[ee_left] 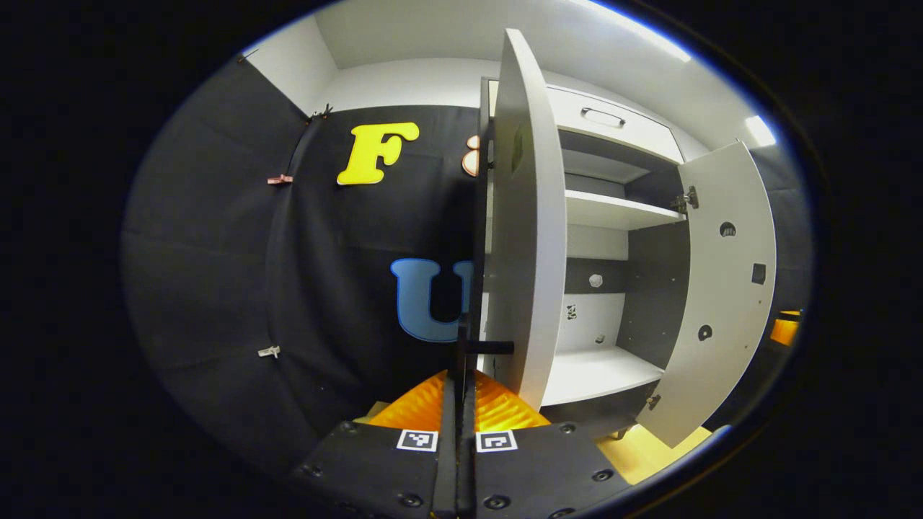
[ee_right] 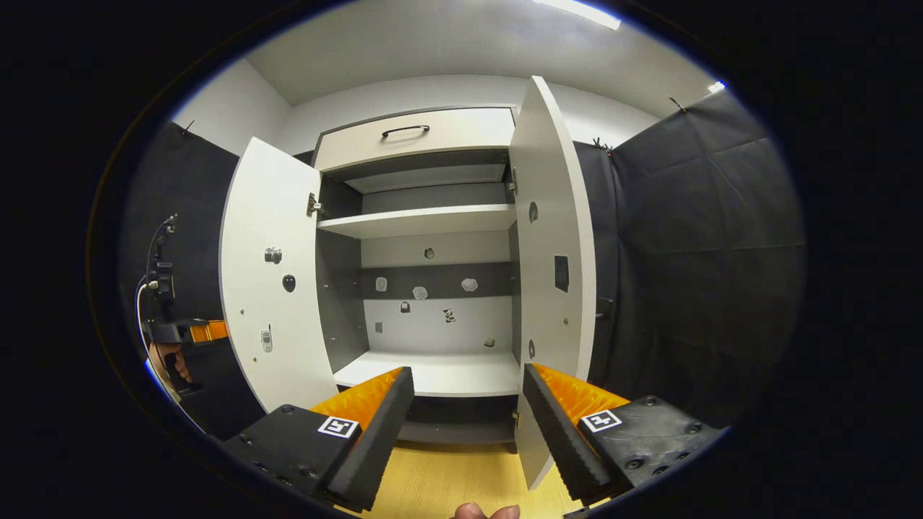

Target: Open the right door of the double-door shoe cabinet with the right hand, and open the left door with the left hand.

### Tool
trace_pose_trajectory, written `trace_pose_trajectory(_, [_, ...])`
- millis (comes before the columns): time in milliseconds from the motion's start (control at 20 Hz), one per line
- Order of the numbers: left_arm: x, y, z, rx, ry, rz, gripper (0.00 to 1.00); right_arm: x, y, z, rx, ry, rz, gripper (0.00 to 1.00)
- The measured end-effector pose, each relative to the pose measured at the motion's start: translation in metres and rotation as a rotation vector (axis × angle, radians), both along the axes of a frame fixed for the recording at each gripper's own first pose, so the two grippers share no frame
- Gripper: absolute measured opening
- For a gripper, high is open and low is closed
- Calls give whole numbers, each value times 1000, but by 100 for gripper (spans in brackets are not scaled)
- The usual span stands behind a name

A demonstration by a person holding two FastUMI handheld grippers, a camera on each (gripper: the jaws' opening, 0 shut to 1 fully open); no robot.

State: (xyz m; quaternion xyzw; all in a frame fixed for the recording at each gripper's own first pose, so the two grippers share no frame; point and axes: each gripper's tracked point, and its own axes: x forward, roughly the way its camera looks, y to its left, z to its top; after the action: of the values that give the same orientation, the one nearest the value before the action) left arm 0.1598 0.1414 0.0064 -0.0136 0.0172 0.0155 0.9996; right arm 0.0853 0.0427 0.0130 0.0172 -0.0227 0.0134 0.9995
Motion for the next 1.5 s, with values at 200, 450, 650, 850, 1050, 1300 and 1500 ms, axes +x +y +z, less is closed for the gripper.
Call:
trace_pose_trajectory(200, [1, -1, 0, -3, 4, 9, 0, -2, 2, -2, -6, 1, 1, 96])
trace_pose_trajectory(450, [-8, 0, -1, -13, 13, 30, 5, -3, -4, 0, 1, 3, -3, 96])
trace_pose_trajectory(650, [-23, -8, 2, -3, 17, 32, 6, -5, -8, -2, -1, 5, -3, 96])
trace_pose_trajectory(850, [-47, -14, 11, 32, -2, 53, 32, -9, -11, -4, 11, 11, -1, 96])
trace_pose_trajectory(1050, [-73, -30, 23, 31, -37, 41, 81, -12, -11, -4, 17, 10, 6, 96])
trace_pose_trajectory(1300, [-91, -50, 30, 50, -54, 44, 99, -16, -9, 0, 18, 0, 15, 96])
trace_pose_trajectory(1500, [-99, -72, 22, 24, -39, 20, 97, -18, -16, 7, 24, -13, -16, 96])
